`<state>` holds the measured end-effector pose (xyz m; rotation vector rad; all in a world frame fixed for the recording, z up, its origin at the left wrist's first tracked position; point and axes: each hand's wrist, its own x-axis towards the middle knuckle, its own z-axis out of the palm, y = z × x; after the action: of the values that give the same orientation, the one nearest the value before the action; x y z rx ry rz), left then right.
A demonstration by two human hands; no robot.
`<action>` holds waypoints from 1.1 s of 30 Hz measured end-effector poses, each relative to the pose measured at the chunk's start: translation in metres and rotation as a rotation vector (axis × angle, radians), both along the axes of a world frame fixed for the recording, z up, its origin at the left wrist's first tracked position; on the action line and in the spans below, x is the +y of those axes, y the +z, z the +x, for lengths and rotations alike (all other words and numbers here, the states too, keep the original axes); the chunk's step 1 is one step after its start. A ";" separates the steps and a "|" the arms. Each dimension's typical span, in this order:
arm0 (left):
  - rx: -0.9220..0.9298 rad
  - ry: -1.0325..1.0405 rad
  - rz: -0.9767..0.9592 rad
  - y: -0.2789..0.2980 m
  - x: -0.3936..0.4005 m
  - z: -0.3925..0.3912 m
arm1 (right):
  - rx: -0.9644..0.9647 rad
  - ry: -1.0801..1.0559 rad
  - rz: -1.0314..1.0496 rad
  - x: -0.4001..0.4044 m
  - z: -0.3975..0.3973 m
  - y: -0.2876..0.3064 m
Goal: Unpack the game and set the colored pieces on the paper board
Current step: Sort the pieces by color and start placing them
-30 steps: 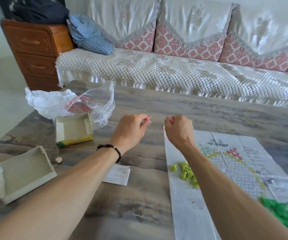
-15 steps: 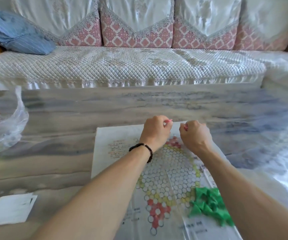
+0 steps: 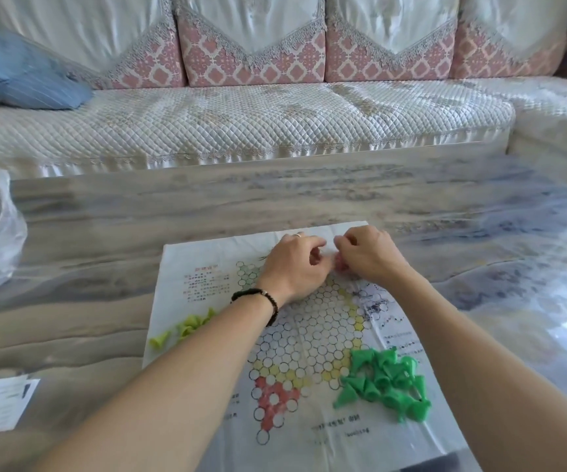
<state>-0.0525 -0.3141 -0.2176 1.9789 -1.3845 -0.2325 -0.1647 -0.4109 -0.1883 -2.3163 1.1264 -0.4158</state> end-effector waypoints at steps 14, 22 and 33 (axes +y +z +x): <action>-0.326 -0.069 0.506 0.038 0.062 0.035 | 0.072 0.056 0.008 0.003 -0.029 -0.001; -0.085 -0.112 0.331 0.034 0.039 0.016 | -0.048 0.138 0.130 0.017 -0.016 0.006; 0.044 -0.137 0.364 0.032 0.025 0.028 | 0.173 0.235 -0.072 0.015 -0.015 -0.001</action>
<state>-0.0247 -0.2894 -0.1852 2.1529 -1.5349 -0.6262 -0.1793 -0.3960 -0.1897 -2.5517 0.9133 -0.1730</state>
